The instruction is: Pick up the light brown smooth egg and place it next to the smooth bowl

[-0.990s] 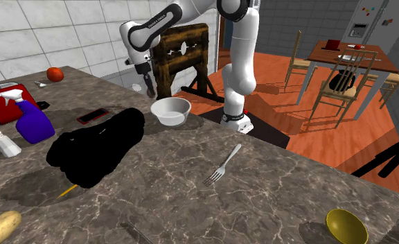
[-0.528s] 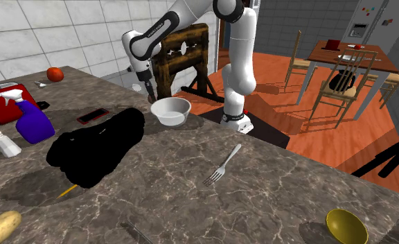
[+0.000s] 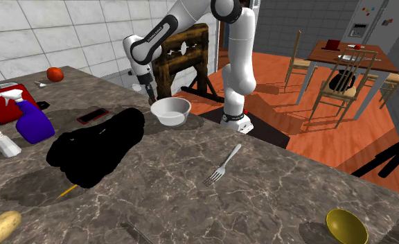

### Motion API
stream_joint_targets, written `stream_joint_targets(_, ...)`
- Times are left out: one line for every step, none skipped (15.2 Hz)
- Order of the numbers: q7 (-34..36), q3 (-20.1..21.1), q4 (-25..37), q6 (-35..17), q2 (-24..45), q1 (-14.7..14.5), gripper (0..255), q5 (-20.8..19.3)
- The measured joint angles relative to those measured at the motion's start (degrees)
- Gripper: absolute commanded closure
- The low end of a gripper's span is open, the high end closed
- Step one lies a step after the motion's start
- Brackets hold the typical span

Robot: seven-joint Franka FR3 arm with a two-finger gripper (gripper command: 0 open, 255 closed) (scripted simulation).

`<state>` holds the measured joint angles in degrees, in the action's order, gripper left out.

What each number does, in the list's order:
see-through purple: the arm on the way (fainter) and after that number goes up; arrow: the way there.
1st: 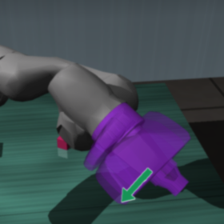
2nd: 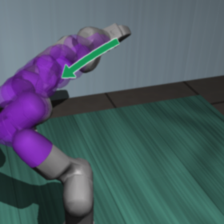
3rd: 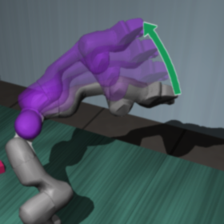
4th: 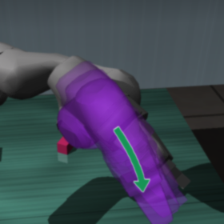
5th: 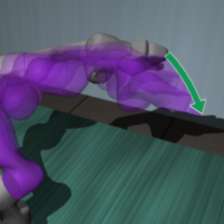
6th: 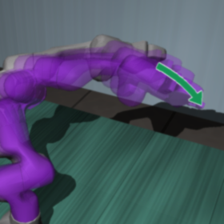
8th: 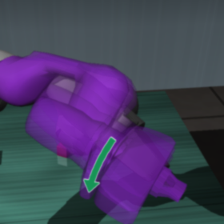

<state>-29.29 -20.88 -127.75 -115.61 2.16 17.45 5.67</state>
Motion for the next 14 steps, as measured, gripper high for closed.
stream_joint_targets(0.00,0.00,-0.01,-0.01,0.00,0.00,255,0.00)
stream_joint_targets(-0.01,0.00,-0.01,-0.02,0.00,0.00,0,0.00)
stream_joint_targets(-0.01,0.00,-0.01,-0.02,0.00,0.00,0,0.00)
stream_joint_targets(-0.01,0.00,-0.01,-0.02,0.00,0.00,0,0.00)
stream_joint_targets(-0.01,0.00,-0.01,-0.02,0.00,0.00,0,0.00)
stream_joint_targets(-0.01,0.00,-0.01,-0.02,0.00,0.00,0,0.00)
stream_joint_targets(-0.01,0.00,-0.01,-0.02,0.00,0.00,0,0.00)
stream_joint_targets(-0.01,0.00,-0.01,-0.02,0.00,0.00,0,0.00)
stream_joint_targets(0.09,-0.03,0.59,0.76,-0.21,0.02,0,-0.13)
stream_joint_targets(0.18,-0.12,1.72,2.22,-0.62,0.10,0,-0.39)
stream_joint_targets(0.22,-0.24,2.85,3.71,-1.01,0.21,0,-0.65)
stream_joint_targets(0.32,-0.27,4.38,5.29,-1.06,0.24,0,-0.72)
stream_joint_targets(0.48,-0.27,5.38,6.45,-1.24,0.23,0,-0.83)
stream_joint_targets(0.58,-0.25,5.61,6.85,-1.42,0.21,0,-0.90)
